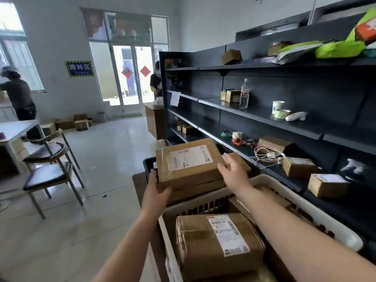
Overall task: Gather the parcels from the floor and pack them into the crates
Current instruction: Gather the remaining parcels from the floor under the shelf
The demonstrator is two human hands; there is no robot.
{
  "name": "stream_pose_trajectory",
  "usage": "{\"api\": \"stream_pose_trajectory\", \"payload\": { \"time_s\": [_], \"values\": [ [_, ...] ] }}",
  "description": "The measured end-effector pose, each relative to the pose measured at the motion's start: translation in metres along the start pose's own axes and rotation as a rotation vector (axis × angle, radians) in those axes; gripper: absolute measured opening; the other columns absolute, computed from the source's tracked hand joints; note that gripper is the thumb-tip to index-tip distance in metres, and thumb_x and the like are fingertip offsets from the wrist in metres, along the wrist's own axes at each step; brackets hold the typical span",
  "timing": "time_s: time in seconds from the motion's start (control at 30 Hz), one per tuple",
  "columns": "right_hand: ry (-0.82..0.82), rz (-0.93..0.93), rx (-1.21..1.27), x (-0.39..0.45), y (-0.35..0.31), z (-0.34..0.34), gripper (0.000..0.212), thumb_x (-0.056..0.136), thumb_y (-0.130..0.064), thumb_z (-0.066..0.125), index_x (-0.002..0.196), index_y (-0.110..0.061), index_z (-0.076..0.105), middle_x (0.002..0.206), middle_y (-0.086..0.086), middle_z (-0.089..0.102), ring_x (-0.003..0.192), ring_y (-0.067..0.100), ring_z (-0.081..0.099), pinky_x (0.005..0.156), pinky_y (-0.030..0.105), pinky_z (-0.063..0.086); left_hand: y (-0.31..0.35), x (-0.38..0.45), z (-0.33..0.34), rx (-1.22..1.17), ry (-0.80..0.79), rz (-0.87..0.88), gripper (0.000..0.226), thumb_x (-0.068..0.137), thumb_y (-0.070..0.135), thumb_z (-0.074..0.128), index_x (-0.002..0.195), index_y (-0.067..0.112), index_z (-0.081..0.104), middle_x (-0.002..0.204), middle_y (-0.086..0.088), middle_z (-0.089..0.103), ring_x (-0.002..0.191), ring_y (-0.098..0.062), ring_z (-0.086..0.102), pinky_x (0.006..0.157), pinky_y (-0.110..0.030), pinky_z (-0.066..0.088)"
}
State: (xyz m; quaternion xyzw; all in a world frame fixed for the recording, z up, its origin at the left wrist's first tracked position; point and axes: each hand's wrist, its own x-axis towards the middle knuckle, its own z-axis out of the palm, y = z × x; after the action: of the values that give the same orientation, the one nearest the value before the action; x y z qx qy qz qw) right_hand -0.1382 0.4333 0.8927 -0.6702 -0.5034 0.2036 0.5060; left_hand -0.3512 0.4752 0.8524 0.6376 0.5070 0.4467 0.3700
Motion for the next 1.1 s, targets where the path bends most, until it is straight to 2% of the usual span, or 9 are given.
{"api": "stream_pose_trajectory", "payload": {
  "time_s": [0.1, 0.23, 0.47, 0.63, 0.7, 0.77, 0.9, 1.03, 1.1],
  "values": [
    [-0.112, 0.009, -0.282, 0.007, 0.016, 0.028, 0.051, 0.093, -0.015, 0.05, 0.141, -0.014, 0.035, 0.147, 0.005, 0.034, 0.136, 0.023, 0.03, 0.111, 0.034, 0.028, -0.015, 0.01, -0.008, 0.09, 0.047, -0.052, 0.067, 0.088, 0.018, 0.061, 0.145, 0.02, 0.027, 0.143, -0.005, 0.044, 0.128, -0.024, 0.044, 0.092, -0.031, 0.04],
    [-0.23, 0.07, -0.342, -0.029, 0.053, 0.029, 0.05, 0.091, -0.023, 0.053, 0.139, -0.019, 0.039, 0.145, 0.003, 0.037, 0.131, 0.022, 0.035, 0.102, 0.034, 0.035, -0.045, -0.013, 0.009, 0.168, -0.049, -0.046, 0.051, 0.087, 0.013, 0.06, 0.136, 0.018, 0.044, 0.133, -0.007, 0.054, 0.116, -0.017, 0.05, 0.084, -0.021, 0.041],
    [-0.031, 0.06, -0.229, -0.075, 0.076, -0.074, 0.026, 0.089, -0.019, 0.055, 0.115, -0.023, 0.059, 0.119, -0.002, 0.057, 0.105, 0.014, 0.054, 0.079, 0.02, 0.04, 0.004, -0.061, 0.095, 0.188, -0.207, 0.131, 0.031, 0.089, 0.019, 0.057, 0.12, 0.023, 0.056, 0.117, 0.002, 0.059, 0.107, -0.015, 0.056, 0.088, -0.035, 0.05],
    [0.123, 0.1, -0.093, -0.142, 0.124, -0.174, 0.015, 0.088, -0.015, 0.055, 0.096, -0.027, 0.061, 0.09, -0.013, 0.058, 0.079, 0.001, 0.052, 0.073, 0.018, 0.044, 0.051, -0.136, 0.2, 0.094, -0.427, 0.229, 0.022, 0.088, 0.018, 0.057, 0.101, 0.035, 0.057, 0.101, 0.009, 0.061, 0.09, 0.003, 0.056, 0.064, -0.008, 0.042],
    [0.165, 0.094, -0.126, -0.18, 0.162, -0.207, 0.015, 0.087, -0.014, 0.055, 0.094, -0.027, 0.061, 0.085, -0.016, 0.056, 0.075, -0.003, 0.052, 0.07, 0.016, 0.043, 0.057, -0.18, 0.244, 0.027, -0.508, 0.27, 0.03, 0.087, 0.015, 0.057, 0.095, 0.044, 0.054, 0.1, 0.015, 0.059, 0.088, 0.008, 0.055, 0.065, -0.008, 0.045],
    [0.162, 0.085, -0.228, -0.218, 0.209, -0.236, 0.019, 0.084, -0.013, 0.058, 0.098, -0.023, 0.063, 0.084, -0.014, 0.055, 0.075, 0.001, 0.052, 0.073, 0.026, 0.045, 0.052, -0.227, 0.29, 0.015, -0.564, 0.314, 0.041, 0.086, 0.009, 0.058, 0.093, 0.048, 0.051, 0.098, 0.017, 0.056, 0.087, 0.009, 0.054, 0.07, -0.007, 0.045],
    [0.052, 0.254, -0.308, -0.261, 0.324, -0.293, 0.021, 0.081, -0.006, 0.062, 0.099, -0.016, 0.065, 0.09, -0.008, 0.056, 0.086, 0.015, 0.059, 0.08, 0.043, 0.047, 0.021, -0.291, 0.389, 0.015, -0.68, 0.305, 0.026, 0.084, 0.0, 0.054, 0.098, 0.02, 0.062, 0.093, 0.017, 0.054, 0.082, 0.009, 0.053, 0.066, -0.008, 0.041],
    [-0.088, 0.509, -0.378, -0.283, 0.462, -0.316, 0.013, 0.086, -0.014, 0.058, 0.097, -0.016, 0.064, 0.095, -0.009, 0.057, 0.09, 0.019, 0.058, 0.078, 0.031, 0.045, -0.07, -0.318, 0.481, 0.131, -0.808, 0.092, 0.025, 0.089, 0.001, 0.053, 0.097, 0.024, 0.059, 0.096, 0.018, 0.055, 0.084, 0.0, 0.054, 0.068, -0.003, 0.038],
    [-0.162, 0.641, -0.4, -0.289, 0.541, -0.31, 0.015, 0.089, -0.019, 0.053, 0.1, -0.015, 0.063, 0.101, -0.006, 0.062, 0.095, 0.019, 0.059, 0.08, 0.032, 0.047, -0.142, -0.325, 0.52, 0.223, -0.832, -0.072, 0.026, 0.087, -0.002, 0.056, 0.1, 0.019, 0.06, 0.1, 0.009, 0.059, 0.089, -0.014, 0.058, 0.072, -0.009, 0.042]
  ]
}}
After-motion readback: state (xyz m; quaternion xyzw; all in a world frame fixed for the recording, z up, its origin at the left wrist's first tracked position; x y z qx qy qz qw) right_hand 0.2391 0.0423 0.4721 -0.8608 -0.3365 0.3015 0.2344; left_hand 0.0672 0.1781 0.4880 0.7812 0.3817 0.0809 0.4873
